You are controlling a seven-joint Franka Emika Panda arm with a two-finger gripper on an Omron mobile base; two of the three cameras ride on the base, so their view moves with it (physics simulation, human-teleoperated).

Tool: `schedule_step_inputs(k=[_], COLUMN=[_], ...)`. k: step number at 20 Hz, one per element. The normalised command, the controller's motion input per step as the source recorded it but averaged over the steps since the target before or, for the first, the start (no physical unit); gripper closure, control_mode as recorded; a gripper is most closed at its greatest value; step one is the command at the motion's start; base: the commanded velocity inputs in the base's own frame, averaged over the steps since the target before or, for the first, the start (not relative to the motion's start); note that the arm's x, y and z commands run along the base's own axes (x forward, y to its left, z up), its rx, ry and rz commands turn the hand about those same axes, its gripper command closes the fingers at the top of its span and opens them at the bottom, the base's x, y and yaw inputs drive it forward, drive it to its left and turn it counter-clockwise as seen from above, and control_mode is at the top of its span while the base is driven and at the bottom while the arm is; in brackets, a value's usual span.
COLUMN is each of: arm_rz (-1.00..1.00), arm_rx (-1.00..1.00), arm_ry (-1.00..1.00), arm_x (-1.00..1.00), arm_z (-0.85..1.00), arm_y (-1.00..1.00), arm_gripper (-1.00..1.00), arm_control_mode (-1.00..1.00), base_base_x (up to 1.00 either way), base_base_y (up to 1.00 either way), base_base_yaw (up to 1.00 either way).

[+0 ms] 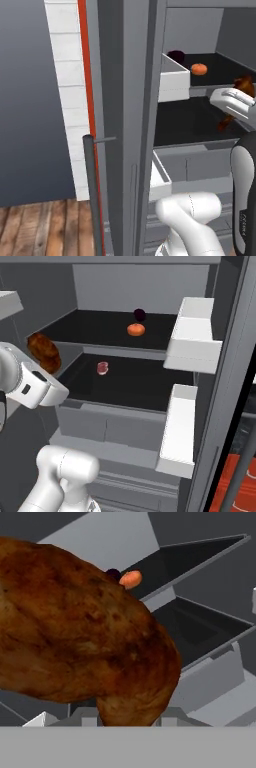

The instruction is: Transport the chicken drumstick and squash to the fridge. Place the chicken drumstick on the rack containing meat and place the squash on the rack containing the vegetable, ensuring meats and vegetables are on different racks.

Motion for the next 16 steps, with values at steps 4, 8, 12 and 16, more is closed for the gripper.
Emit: schedule_step_inputs(k=[4,8,12,16], arm_rz=[0.0,0.0,0.0,0.17], arm_rx=[0.0,0.0,0.0,0.0], arm_ry=[0.0,0.0,0.0,0.0], arm_x=[0.0,0.0,0.0,0.37], arm_z=[0.0,0.0,0.0,-0.57], arm_y=[0.0,0.0,0.0,-0.06], arm_gripper=[1.0,1.0,1.0,1.0], arm_control_mode=[1.0,1.0,1.0,-1.0], base_base_x=[0.56,0.41,0.38,0.0], base_base_y=[-0.05,-0.03,-0.02,0.0], base_base_yaw=[0.29,0.23,0.2,0.0])
